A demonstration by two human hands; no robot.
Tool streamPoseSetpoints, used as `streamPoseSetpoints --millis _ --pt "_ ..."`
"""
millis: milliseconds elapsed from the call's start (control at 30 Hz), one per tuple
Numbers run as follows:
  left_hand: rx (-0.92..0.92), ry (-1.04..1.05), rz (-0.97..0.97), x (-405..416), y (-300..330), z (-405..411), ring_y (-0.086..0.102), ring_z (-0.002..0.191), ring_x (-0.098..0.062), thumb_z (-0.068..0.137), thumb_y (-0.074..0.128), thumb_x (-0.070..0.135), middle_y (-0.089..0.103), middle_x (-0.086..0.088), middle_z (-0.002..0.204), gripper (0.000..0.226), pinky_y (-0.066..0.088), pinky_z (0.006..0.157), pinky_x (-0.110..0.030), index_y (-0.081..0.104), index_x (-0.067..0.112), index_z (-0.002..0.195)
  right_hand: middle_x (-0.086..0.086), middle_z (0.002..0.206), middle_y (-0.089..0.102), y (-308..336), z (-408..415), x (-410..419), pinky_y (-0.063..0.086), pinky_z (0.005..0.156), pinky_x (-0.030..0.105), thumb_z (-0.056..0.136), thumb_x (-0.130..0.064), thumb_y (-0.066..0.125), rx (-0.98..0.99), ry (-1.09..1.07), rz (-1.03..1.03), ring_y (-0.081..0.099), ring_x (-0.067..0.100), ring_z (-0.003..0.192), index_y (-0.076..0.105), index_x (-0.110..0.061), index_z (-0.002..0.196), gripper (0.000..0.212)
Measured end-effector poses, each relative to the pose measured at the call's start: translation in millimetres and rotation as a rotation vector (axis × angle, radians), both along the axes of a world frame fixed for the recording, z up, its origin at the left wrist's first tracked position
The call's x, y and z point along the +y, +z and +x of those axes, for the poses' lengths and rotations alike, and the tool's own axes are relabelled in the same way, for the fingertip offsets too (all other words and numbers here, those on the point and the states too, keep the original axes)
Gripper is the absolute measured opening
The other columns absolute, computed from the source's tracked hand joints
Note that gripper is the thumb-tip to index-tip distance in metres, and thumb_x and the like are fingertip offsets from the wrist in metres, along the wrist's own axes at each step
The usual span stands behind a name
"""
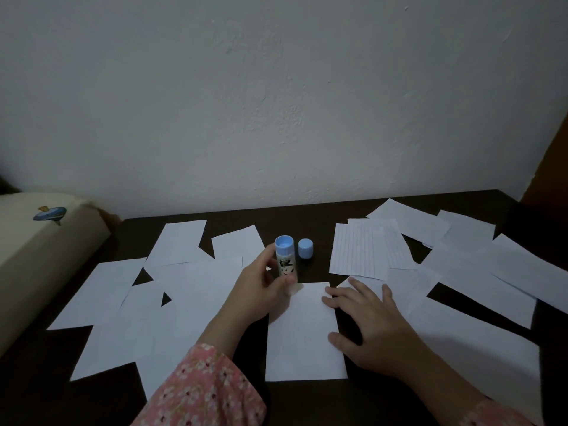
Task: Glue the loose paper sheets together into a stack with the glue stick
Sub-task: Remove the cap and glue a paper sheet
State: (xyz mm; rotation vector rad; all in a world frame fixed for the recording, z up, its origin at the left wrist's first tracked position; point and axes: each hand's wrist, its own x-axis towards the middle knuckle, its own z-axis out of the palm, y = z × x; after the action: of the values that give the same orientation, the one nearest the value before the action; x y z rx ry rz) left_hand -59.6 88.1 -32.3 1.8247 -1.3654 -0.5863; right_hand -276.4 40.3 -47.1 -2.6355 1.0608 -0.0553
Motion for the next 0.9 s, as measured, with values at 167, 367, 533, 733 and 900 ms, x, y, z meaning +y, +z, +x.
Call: streamPoseSetpoints --millis 167,367,533,733,900 --pt "0.009 0.069 0.029 6.2 1.5 6.3 0.055 0.103 -0.013 0.094 0.058 0.028 0.051 0.008 0.12 0.056 0.043 0.072 -0.016 0.031 0.036 0.143 -0.025 0.157 0.007 2.9 -0.5 0.3 -0.01 0.116 0.056 0.092 -0.057 0.044 0.026 -0.001 0.022 -0.009 0.008 0.147 0.02 -0.044 0.148 0.062" --pt "0.513 0.29 -0.176 20.4 4.2 11.6 0.059 0.104 -0.014 0.095 0.055 0.025 0.058 0.0 0.12 0.04 0.049 0.082 -0.027 0.042 0.03 0.133 -0.025 0.157 0.007 0.0 0.1 -0.1 -0.011 0.117 0.054 0.092 -0.056 0.045 0.007 -0.003 0.022 -0.01 0.007 0.147 0.02 -0.044 0.148 0.062" --pt "1.133 0.47 -0.38 28.7 21.9 27.6 0.067 0.091 -0.018 0.097 0.053 0.014 0.06 -0.008 0.112 0.035 0.057 0.076 -0.028 0.047 0.013 0.131 -0.025 0.157 0.007 -1.2 1.3 -1.1 -0.012 0.116 0.052 0.092 -0.057 0.045 0.004 -0.007 0.022 -0.009 0.007 0.147 0.02 -0.044 0.147 0.062" --pt "1.287 0.507 -0.331 32.0 24.6 17.6 0.072 0.087 -0.026 0.094 0.057 0.02 0.064 -0.018 0.106 0.02 0.06 0.07 -0.029 0.054 0.012 0.112 -0.02 0.158 0.004 -1.9 -2.2 -1.1 -0.012 0.116 0.051 0.092 -0.053 0.049 -0.06 0.018 0.029 -0.013 0.007 0.146 0.027 -0.041 0.147 0.06" --pt "1.291 0.422 -0.154 33.8 28.8 13.5 0.067 0.099 -0.022 0.09 0.059 0.021 0.069 -0.011 0.107 0.034 0.049 0.062 -0.023 0.047 0.013 0.12 -0.014 0.149 0.022 -2.4 -5.4 -1.7 -0.013 0.115 0.046 0.093 -0.042 0.051 -0.143 0.009 0.027 -0.002 0.006 0.145 0.029 -0.037 0.148 0.059"
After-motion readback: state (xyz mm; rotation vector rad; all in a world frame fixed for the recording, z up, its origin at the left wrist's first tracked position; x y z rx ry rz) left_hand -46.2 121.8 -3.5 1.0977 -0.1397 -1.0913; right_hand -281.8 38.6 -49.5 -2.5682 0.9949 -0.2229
